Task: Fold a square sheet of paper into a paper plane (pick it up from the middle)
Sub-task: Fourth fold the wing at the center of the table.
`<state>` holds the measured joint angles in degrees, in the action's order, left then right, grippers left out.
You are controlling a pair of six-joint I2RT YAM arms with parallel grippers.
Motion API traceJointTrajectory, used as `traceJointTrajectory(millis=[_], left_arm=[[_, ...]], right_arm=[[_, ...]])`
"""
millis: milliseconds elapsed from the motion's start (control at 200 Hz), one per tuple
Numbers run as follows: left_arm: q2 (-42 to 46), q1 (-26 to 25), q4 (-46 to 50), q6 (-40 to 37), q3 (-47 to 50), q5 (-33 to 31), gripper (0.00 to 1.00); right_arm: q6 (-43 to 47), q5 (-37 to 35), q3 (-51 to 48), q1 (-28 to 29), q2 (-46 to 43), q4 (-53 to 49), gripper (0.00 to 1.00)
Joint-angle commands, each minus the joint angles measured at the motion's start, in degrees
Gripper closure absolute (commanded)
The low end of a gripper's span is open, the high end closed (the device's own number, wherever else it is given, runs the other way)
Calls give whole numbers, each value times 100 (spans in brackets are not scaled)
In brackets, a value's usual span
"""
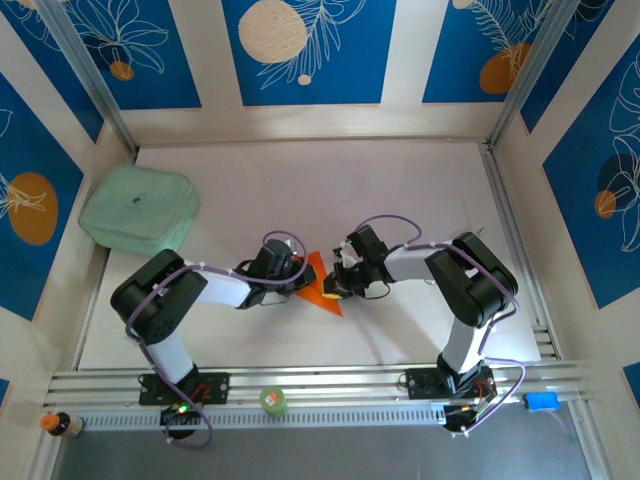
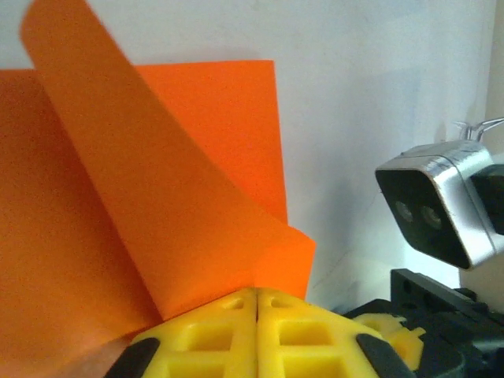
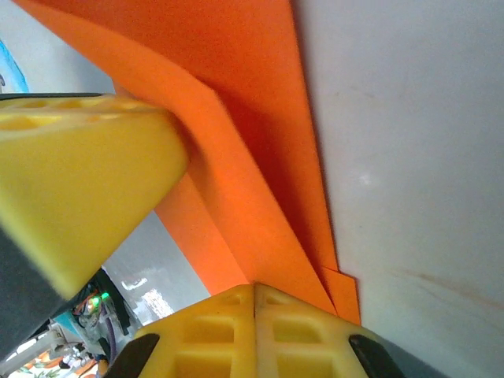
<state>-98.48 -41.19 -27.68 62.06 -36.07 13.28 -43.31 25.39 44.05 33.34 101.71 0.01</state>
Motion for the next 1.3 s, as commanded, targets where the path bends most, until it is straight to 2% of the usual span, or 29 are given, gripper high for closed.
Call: traceJointTrajectory(millis=[0, 150, 245, 350, 490, 1120, 1295], left_arm=[[13, -75, 546, -344, -303, 385, 99], [-334, -113, 581, -256, -433, 530, 100], [-470, -92, 946, -224, -540, 415, 100], [-597, 19, 916, -113, -426, 373, 100], [-628, 329, 604, -136, -289, 464, 100], [-798, 1605, 1403, -880, -945, 779, 99], [-651, 1746, 1722, -1020, -1222, 812, 99]], right_arm=[[96, -122, -217, -73, 131, -336, 100], [74, -130, -248, -91, 130, -303, 100], [60, -137, -285, -100, 112, -279, 100], [86, -126, -309, -113, 112, -302, 100], [161, -179, -353, -114, 90, -377, 100], [279, -87, -466, -152, 134, -300, 100], [331, -3, -454, -175, 173, -275, 100]])
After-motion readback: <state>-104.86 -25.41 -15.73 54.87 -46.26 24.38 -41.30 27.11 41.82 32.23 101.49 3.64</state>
